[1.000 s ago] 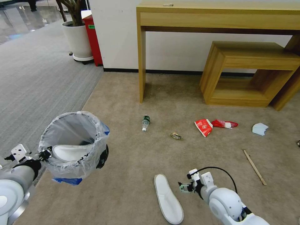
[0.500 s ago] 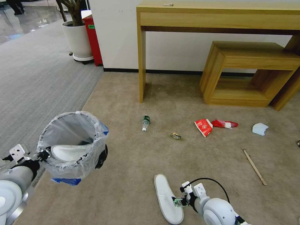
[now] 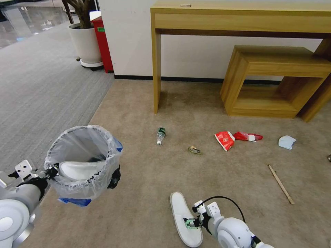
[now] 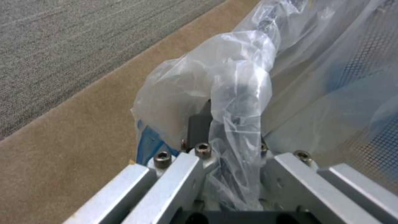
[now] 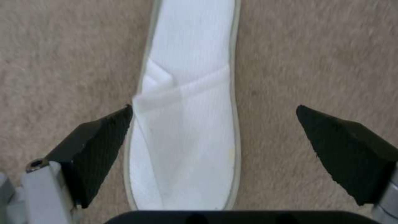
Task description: Pick up the trash bin and place the garbage on the floor into it.
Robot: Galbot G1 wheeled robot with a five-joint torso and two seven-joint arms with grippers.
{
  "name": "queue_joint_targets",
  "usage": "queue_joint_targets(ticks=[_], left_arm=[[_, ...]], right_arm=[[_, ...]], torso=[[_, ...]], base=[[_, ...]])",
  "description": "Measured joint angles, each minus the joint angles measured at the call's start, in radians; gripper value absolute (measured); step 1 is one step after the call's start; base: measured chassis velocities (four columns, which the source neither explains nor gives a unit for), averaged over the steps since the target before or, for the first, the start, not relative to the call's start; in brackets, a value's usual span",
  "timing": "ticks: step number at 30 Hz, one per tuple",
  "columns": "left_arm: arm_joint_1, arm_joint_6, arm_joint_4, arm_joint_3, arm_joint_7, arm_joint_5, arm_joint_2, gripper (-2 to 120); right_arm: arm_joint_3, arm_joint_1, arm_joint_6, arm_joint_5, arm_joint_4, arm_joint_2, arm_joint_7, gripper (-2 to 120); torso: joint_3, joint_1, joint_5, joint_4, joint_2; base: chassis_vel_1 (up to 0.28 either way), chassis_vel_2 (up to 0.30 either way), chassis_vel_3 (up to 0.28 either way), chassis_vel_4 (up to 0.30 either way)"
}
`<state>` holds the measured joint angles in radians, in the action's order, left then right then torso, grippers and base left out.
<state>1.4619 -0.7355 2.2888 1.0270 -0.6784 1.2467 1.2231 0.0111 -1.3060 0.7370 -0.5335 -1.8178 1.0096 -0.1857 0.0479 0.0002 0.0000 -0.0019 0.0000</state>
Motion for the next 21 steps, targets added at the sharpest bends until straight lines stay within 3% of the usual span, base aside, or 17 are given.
queue_joint_targets(ticks=[21], left_arm=[[-0.015,0.000,-0.024,-0.031,0.010,-0.022,0.007,0]], right_arm=[[0.050,0.024,-0.001,0.028,0.128,0.097,-0.002,98]], torso=[[0.000,0.000,0.0000,0.0000,0.000]], base=[[0.000,0.000,0.000,0.000]])
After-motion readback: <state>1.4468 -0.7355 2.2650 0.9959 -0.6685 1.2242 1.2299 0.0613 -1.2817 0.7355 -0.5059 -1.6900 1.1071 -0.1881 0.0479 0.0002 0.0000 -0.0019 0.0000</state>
